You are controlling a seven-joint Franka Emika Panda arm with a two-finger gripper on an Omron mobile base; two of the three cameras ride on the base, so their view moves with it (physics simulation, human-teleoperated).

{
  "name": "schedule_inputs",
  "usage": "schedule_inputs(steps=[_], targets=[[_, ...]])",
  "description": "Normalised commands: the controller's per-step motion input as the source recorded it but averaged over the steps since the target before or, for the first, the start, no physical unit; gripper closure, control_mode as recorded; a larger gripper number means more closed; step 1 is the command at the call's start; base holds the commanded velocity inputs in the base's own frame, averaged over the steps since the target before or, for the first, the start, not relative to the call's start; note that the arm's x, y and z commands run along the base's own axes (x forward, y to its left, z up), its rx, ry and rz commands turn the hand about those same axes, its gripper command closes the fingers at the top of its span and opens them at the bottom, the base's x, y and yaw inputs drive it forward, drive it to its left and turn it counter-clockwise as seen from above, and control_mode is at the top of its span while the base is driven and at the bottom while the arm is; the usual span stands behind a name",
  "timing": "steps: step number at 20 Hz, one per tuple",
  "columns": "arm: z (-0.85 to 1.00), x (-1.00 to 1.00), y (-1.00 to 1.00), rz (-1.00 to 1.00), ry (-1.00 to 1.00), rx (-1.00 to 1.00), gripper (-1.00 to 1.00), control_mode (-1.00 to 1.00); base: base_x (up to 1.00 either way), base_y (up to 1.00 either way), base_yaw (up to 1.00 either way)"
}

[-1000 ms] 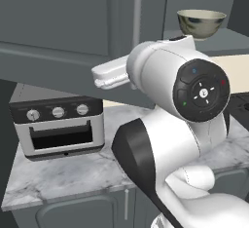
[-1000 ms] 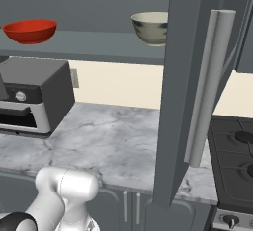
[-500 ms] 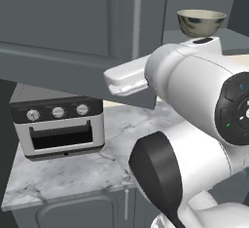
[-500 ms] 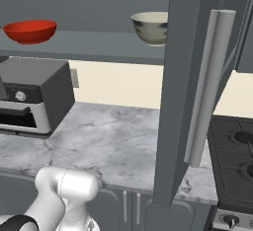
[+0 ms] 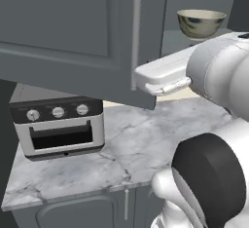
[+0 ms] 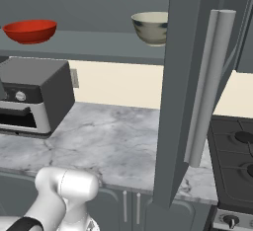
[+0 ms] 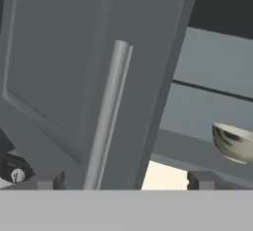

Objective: Move the bowls from the cabinet to the plates on the dining table.

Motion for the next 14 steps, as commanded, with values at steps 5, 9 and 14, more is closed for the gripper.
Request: schedule_inputs(steps=[5,9,14], targets=[[0.03,-0.08,-0.52,0.13,0.00,0.06,-1.00,-1.00,0.00,0.00,0.00],[0.00,-0.02,-0.62,0.11,0.00,0.07,-1.00,-1.00,0.00,0.00,0.00],[0.00,-0.02,-0.70,0.09,0.00,0.06,-1.00,-1.00,0.00,0.00,0.00]])
